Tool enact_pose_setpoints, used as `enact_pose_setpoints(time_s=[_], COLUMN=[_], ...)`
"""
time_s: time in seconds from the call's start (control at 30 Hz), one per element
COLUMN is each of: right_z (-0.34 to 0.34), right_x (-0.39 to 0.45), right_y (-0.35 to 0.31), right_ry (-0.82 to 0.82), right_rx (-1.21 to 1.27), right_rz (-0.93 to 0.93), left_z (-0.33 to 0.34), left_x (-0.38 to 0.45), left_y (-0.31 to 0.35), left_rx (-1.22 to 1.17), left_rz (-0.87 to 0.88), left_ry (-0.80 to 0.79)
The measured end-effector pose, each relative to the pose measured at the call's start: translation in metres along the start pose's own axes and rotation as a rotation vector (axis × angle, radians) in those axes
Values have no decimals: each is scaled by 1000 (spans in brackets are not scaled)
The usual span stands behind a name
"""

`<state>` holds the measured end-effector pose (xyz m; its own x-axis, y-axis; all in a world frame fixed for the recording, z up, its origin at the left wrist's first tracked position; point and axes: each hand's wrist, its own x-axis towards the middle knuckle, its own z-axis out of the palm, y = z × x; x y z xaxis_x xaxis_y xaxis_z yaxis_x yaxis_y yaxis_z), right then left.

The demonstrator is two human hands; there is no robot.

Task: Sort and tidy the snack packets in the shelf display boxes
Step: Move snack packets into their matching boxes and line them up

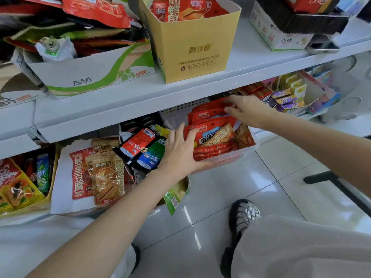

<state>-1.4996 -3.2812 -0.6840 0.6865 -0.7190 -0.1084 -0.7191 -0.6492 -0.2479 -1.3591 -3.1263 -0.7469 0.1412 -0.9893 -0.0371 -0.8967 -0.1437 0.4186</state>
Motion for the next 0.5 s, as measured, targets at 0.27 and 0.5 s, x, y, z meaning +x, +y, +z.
enact_pose_setpoints(time_s=[0.27, 0.5], right_z=[4, 18], right_x=[-33, -29], right_y=[17, 23], right_ry=[-132, -147], right_rx=[109, 156], right_rz=[187, 311], left_z=[-21, -26], left_x=[6, 37], left_y=[-9, -1], left_rx=[-183, 63], left_rz=[-21, -64], left_ry=[47, 57])
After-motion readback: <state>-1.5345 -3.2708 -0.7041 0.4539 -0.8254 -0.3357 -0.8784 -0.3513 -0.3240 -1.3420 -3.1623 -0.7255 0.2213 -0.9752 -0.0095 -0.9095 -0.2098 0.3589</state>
